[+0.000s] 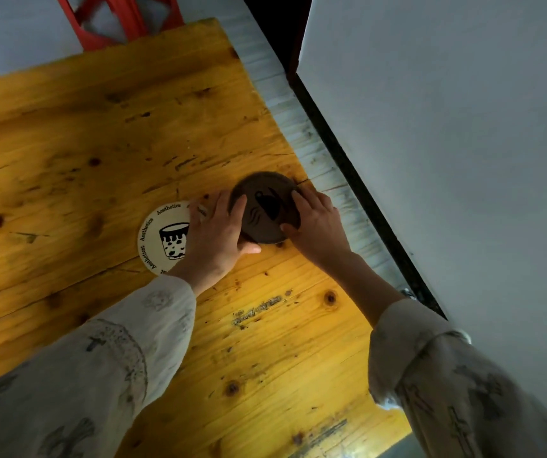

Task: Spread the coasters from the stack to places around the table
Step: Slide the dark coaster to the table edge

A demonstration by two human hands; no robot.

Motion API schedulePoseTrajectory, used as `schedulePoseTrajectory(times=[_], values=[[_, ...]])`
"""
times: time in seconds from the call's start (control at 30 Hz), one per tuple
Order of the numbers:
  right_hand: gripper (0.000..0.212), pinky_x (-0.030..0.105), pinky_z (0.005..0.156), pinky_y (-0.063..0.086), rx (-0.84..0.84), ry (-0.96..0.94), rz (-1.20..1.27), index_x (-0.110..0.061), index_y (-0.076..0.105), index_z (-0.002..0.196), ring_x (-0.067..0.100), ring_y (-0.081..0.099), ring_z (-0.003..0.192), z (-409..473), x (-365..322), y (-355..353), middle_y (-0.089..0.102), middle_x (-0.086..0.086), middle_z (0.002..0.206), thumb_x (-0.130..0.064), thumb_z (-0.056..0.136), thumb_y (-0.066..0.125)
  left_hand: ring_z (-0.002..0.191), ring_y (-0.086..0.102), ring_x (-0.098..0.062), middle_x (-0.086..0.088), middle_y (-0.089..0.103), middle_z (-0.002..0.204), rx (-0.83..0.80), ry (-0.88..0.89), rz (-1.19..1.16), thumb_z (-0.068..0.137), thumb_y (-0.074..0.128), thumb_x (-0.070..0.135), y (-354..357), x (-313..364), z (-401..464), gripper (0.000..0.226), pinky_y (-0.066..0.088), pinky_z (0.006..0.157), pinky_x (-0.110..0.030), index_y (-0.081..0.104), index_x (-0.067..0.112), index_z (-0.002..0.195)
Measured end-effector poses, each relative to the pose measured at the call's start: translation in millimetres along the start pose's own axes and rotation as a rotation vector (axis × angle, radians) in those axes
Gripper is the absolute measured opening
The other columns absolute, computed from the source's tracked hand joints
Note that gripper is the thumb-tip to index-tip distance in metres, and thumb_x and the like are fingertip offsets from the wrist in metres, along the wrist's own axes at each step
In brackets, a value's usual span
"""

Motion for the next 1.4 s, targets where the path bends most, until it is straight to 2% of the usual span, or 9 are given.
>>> schedulePoseTrajectory(times=[0.1, 0.2, 0.33, 0.5, 0.63, 0.73, 0.8, 1.17, 1.4], values=[[0.057, 0.047, 0.104, 0.033, 0.028, -0.004, 0.037, -0.009, 0.039, 0.136, 0.034, 0.034, 0.129, 2.1, -1.0, -4.4, 0.038, 0.011, 0.146, -0.027, 0.085, 0.057, 0.142, 0.012, -0.025, -0.012, 0.020, 0.152, 0.002, -0.003, -0.067, 0.076, 0.056, 0.050, -1.9, 0.9, 2.6, 0.084, 0.004, 0.115, -0.054, 0.016, 0.017, 0.141], [0.046, 0.041, 0.101, 0.036, 0.081, 0.002, 0.140, -0.003, 0.047, 0.130, 0.036, 0.042, 0.120, -0.6, -0.4, -8.2, 0.045, 0.014, 0.142, -0.014, 0.086, 0.055, 0.143, 0.009, -0.022, -0.008, 0.016, 0.154, -0.013, 0.016, -0.100, 0.078, 0.057, 0.046, -3.0, -1.5, 7.3, 0.080, 0.004, 0.114, -0.055, 0.016, 0.019, 0.142], [0.035, 0.042, 0.102, 0.042, 0.108, -0.023, 0.179, 0.000, 0.055, 0.122, 0.037, 0.048, 0.120, -11.4, 3.7, -7.3, 0.048, 0.017, 0.140, -0.005, 0.087, 0.052, 0.143, 0.008, -0.024, -0.007, 0.011, 0.155, -0.020, 0.041, -0.095, 0.079, 0.057, 0.045, -2.2, -5.2, 14.2, 0.081, 0.003, 0.113, -0.054, 0.013, 0.018, 0.142], [0.035, 0.039, 0.105, 0.042, 0.091, -0.085, 0.149, -0.001, 0.055, 0.123, 0.033, 0.047, 0.127, -22.5, 9.6, -6.1, 0.045, 0.019, 0.141, -0.009, 0.089, 0.054, 0.143, 0.000, -0.025, -0.006, 0.004, 0.156, -0.055, 0.040, -0.122, 0.082, 0.054, 0.042, 2.7, -5.6, 19.2, 0.079, 0.004, 0.113, -0.060, 0.009, 0.020, 0.143], [0.037, 0.043, 0.105, 0.045, 0.091, -0.083, 0.140, -0.001, 0.053, 0.125, 0.034, 0.046, 0.128, -21.3, 11.1, -8.2, 0.043, 0.019, 0.143, -0.010, 0.089, 0.054, 0.144, -0.001, -0.024, -0.003, 0.004, 0.157, -0.052, 0.013, -0.188, 0.079, 0.058, 0.043, 2.1, -5.5, 21.9, 0.084, 0.002, 0.112, -0.060, 0.007, 0.023, 0.143], [0.039, 0.042, 0.116, 0.031, 0.071, -0.097, 0.052, -0.007, 0.049, 0.131, 0.029, 0.031, 0.139, -18.0, 13.8, -7.7, 0.039, 0.016, 0.147, -0.017, 0.093, 0.050, 0.144, -0.001, -0.026, -0.003, 0.004, 0.157, -0.062, -0.002, -0.206, 0.078, 0.059, 0.044, 1.4, -3.3, 24.0, 0.086, 0.002, 0.111, -0.062, 0.006, 0.023, 0.143], [0.040, 0.040, 0.118, 0.027, 0.072, -0.083, 0.054, -0.008, 0.048, 0.132, 0.029, 0.027, 0.141, -16.7, 15.4, -8.1, 0.038, 0.015, 0.148, -0.018, 0.093, 0.050, 0.143, -0.002, -0.026, -0.002, 0.002, 0.157, -0.067, -0.008, -0.193, 0.079, 0.057, 0.045, 1.4, -1.2, 24.9, 0.085, 0.001, 0.110, -0.064, 0.005, 0.024, 0.143], [0.039, 0.047, 0.109, 0.040, 0.074, -0.058, 0.081, -0.004, 0.048, 0.130, 0.034, 0.037, 0.134, -11.5, 14.9, -12.5, 0.041, 0.018, 0.145, -0.012, 0.092, 0.051, 0.143, -0.008, -0.030, -0.001, -0.004, 0.157, -0.098, -0.034, -0.199, 0.081, 0.056, 0.045, -0.6, 5.2, 31.4, 0.086, 0.000, 0.105, -0.069, 0.000, 0.025, 0.143], [0.037, 0.045, 0.107, 0.042, 0.076, -0.038, 0.119, -0.006, 0.052, 0.127, 0.033, 0.042, 0.131, -9.7, 16.8, -15.2, 0.045, 0.018, 0.143, -0.012, 0.091, 0.051, 0.142, -0.012, -0.029, 0.002, -0.009, 0.156, -0.135, -0.064, -0.161, 0.082, 0.055, 0.045, 1.3, 5.8, 34.5, 0.086, -0.001, 0.105, -0.069, -0.004, 0.027, 0.143]])
Point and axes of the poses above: each hand's wrist, its own z-axis towards the middle knuckle, its own y-axis out of the palm, x = y × z, the point moved 2 cm from there along z, towards the middle knuckle
